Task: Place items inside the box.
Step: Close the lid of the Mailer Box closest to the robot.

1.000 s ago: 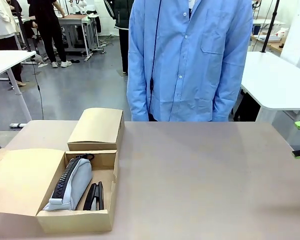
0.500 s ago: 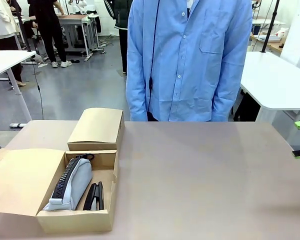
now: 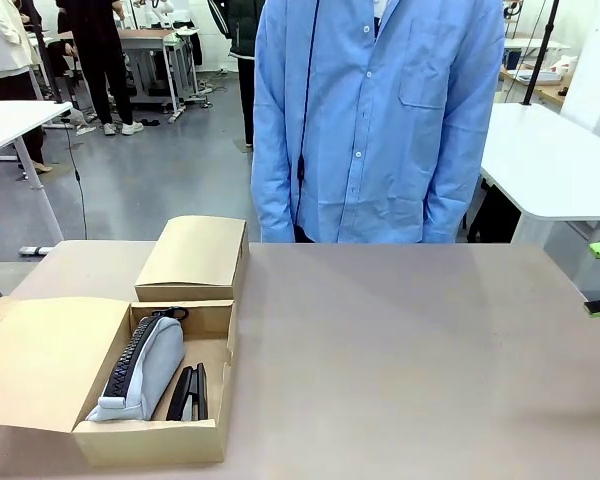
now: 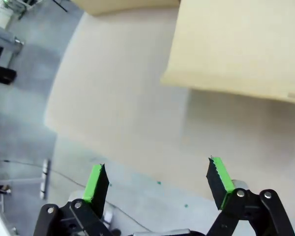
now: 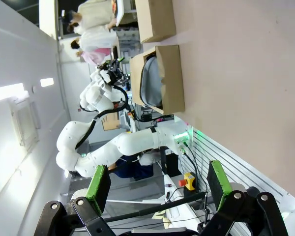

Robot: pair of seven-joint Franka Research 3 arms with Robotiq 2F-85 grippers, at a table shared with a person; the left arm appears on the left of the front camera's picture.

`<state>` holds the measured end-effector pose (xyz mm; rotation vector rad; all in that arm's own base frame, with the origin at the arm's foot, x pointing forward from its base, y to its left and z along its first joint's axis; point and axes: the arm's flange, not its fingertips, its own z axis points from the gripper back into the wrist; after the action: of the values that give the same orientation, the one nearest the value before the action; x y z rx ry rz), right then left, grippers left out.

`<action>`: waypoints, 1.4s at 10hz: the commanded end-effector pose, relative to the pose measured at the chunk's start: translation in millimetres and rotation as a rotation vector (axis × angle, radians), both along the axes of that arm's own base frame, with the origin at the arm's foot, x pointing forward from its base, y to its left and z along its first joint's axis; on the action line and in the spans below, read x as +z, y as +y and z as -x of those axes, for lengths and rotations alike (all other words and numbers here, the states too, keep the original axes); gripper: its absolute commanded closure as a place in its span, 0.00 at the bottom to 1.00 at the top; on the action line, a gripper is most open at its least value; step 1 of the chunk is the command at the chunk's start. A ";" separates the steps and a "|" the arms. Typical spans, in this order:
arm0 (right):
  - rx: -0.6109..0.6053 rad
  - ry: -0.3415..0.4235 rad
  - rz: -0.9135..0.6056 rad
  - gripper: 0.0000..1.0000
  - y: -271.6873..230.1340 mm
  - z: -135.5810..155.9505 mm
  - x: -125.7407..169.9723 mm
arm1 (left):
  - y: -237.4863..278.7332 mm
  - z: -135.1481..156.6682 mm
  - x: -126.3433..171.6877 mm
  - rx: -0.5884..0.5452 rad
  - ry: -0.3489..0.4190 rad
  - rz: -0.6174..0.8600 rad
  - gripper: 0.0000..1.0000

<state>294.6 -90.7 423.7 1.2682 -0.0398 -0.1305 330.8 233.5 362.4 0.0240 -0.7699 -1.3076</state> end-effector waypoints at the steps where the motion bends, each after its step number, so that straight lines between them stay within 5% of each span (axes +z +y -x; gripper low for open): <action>1: -0.010 0.000 -0.011 0.00 -0.2 -1.2 3.7 | -6.2 -8.4 -8.6 -0.037 0.081 -0.025 0.00; 7: -0.010 0.000 -0.011 0.00 -0.2 -1.2 3.7 | -52.8 -3.3 -33.6 -0.250 0.200 0.168 0.00; 11: -0.010 0.000 -0.011 0.00 -0.2 -1.2 3.7 | -68.7 7.2 -22.8 -0.347 0.180 0.437 0.00; 14: -0.010 0.000 -0.011 0.00 -0.2 -1.2 3.7 | -83.1 18.0 -1.0 -0.351 0.084 0.589 0.00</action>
<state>294.6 -90.7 423.7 1.2681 -0.0396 -0.1305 317.4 149.5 354.1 -0.6552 -1.0131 -1.3798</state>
